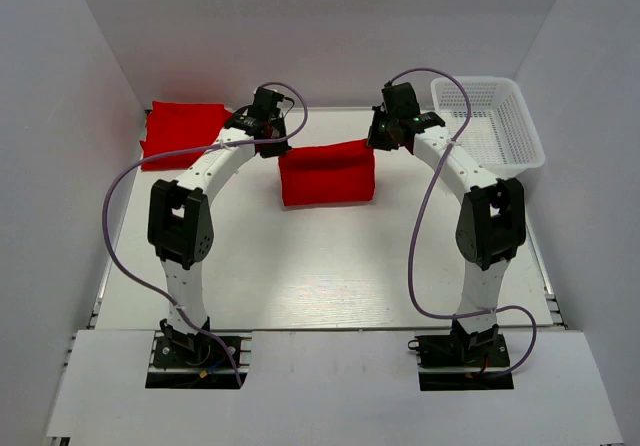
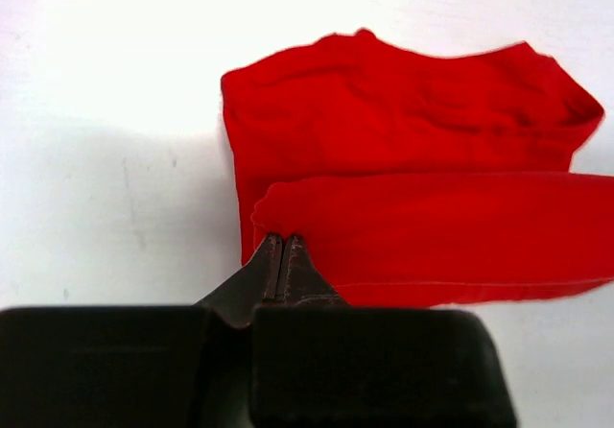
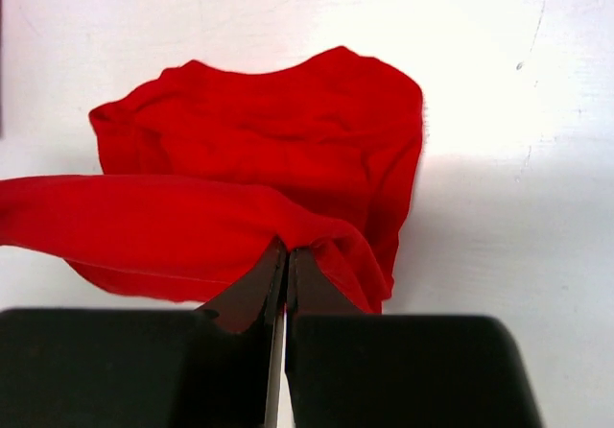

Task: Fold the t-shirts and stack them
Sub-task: Fold the long partially folded tshirt into a neat square, then put the neatly folded tshirt into the corner of the board with the left arm

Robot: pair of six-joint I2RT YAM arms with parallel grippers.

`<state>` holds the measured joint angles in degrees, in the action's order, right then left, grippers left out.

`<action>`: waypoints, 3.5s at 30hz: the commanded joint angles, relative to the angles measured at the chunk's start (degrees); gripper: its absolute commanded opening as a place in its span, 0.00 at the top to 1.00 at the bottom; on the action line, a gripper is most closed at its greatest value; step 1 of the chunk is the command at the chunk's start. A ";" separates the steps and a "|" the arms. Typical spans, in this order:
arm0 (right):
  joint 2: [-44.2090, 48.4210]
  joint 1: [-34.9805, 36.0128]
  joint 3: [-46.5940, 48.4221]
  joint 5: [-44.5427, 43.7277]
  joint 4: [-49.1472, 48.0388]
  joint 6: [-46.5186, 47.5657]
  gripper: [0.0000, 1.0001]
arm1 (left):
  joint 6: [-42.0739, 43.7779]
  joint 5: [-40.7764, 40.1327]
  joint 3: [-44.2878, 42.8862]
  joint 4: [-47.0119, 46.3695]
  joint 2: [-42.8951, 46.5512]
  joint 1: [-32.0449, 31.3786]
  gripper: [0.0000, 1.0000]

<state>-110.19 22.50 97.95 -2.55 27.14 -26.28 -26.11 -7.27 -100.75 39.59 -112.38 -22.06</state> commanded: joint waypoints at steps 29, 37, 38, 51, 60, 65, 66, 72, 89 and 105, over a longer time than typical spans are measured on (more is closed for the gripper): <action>-19.09 -5.62 14.72 8.52 -7.01 -1.23 0.83 | 2.11 3.75 -13.24 -7.69 -16.38 3.96 0.70; -15.07 -5.62 16.05 13.10 -7.71 3.34 0.10 | 2.90 3.04 -13.08 -6.99 -11.21 5.10 0.00; -14.36 -5.54 14.48 13.18 -8.32 3.52 0.10 | 3.69 4.09 -11.15 -6.99 -10.15 5.10 0.00; 5.50 -5.19 -12.33 8.44 -9.91 7.21 0.10 | 8.89 11.66 1.87 -8.91 -4.60 4.40 0.00; 20.97 -5.28 -24.82 6.77 -9.38 7.74 0.10 | 6.34 11.14 3.98 -10.85 -8.55 4.40 0.00; 24.75 -5.28 -27.02 6.06 -8.33 7.91 0.10 | 6.33 8.42 3.46 -11.38 -12.59 3.87 0.00; 25.11 -5.36 -27.63 5.80 -8.33 7.91 0.10 | 6.33 8.41 2.85 -10.77 -13.21 3.87 0.00; 27.40 -5.19 -29.75 5.27 -8.68 7.56 0.10 | 6.86 4.02 1.08 -8.83 -16.90 3.26 0.00; 30.12 -5.45 -32.91 0.70 -8.68 6.86 0.10 | 8.09 7.44 4.07 -11.12 -20.43 0.36 0.51; 39.17 -5.54 -38.62 -7.46 -8.77 5.37 0.10 | 20.12 16.41 6.28 -20.09 -4.96 1.50 1.00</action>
<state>-73.28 17.26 60.66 -5.39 19.49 -19.64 -11.07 7.16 -93.45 19.49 -125.67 -20.38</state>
